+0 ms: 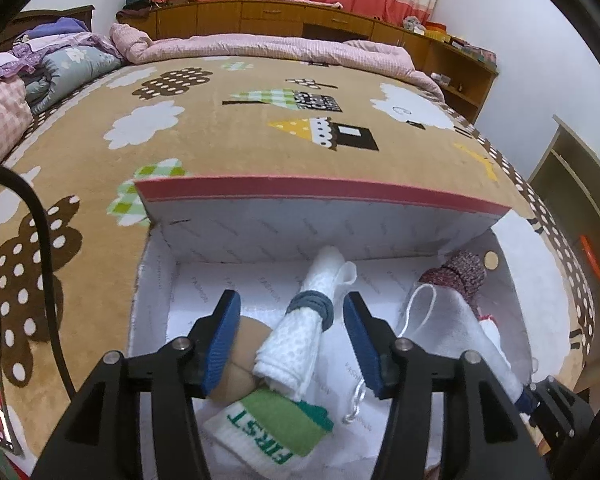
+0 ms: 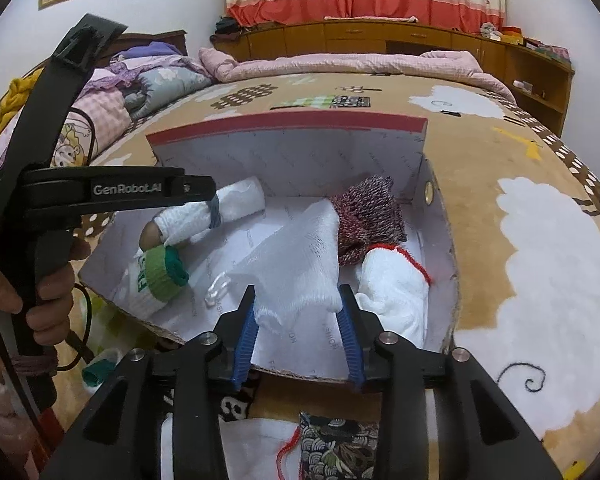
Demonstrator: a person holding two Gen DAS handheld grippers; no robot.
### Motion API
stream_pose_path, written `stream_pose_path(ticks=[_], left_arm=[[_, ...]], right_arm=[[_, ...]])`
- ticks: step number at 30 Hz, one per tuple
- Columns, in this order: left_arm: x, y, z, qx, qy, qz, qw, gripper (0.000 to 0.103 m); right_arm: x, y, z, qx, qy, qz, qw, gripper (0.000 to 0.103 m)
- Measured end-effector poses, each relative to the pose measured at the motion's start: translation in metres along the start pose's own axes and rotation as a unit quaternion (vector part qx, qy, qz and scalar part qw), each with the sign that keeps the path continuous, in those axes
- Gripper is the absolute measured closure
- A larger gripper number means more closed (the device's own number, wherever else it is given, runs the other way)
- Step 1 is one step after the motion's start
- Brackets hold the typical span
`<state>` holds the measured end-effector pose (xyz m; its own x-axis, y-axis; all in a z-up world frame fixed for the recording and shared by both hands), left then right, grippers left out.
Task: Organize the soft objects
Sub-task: 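Open the left tool to drop the towel while the right tool drops the mesh bag into the box, then move both open tools back to the pile beside the box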
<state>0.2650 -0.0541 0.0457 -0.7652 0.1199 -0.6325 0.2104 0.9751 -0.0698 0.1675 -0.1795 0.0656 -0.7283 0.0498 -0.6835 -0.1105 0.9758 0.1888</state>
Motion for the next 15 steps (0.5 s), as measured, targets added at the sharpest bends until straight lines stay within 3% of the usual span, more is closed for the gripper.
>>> stream_pose_path(ticks=[15], left_arm=[[0.01,0.002,-0.037,-0.008,-0.012,0.008,0.9999,0.046]], right_arm=[[0.001,-0.001,-0.027,0.01,-0.022,0.011,1.0,0.056]])
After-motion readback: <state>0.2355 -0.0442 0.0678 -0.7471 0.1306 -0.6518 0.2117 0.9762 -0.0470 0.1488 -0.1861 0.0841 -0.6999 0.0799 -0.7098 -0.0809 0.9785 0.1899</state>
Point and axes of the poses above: each gripper's, at about its wrist camera, not at the fingertips, and z roughly the way its jaws point, y to its left, x to its underside, the point moved 5 cm from there along z, roughly the way its jaws point, and after that the axes turned 5 degrees about z, right-handed, at the moved point
